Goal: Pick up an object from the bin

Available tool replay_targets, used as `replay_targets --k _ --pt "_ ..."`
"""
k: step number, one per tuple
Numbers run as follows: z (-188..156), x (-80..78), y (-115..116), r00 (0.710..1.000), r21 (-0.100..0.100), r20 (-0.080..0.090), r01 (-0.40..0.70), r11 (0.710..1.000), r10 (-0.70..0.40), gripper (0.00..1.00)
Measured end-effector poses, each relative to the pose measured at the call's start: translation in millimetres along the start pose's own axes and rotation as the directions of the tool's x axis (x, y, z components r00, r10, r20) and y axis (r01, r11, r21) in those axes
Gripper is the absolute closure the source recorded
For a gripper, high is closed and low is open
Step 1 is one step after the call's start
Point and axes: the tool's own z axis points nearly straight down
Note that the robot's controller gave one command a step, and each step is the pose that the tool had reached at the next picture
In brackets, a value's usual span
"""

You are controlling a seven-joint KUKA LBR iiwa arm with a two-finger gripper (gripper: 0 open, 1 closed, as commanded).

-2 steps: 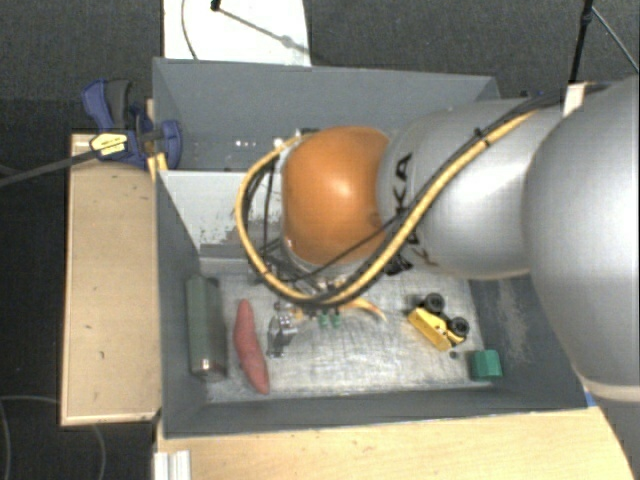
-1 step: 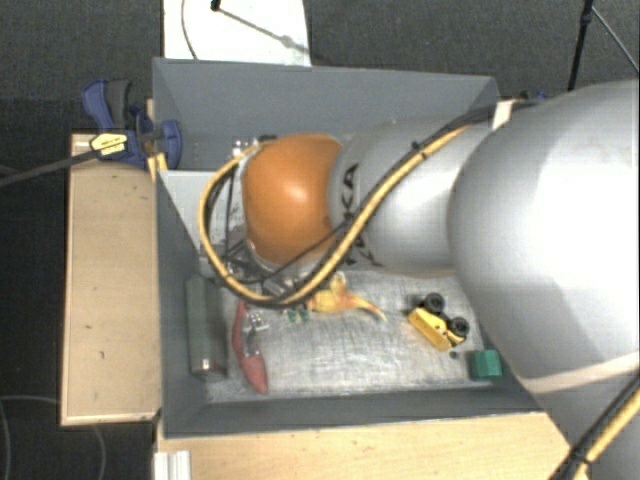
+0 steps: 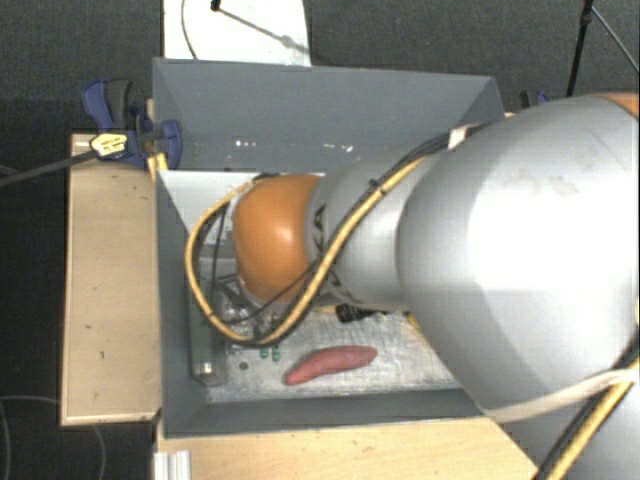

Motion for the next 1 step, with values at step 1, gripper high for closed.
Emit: replay_targets --k 1 --pt "0.0 -0.1 -0.1 1.0 0.0 0.0 -0.006 1.0 0.006 1.0"
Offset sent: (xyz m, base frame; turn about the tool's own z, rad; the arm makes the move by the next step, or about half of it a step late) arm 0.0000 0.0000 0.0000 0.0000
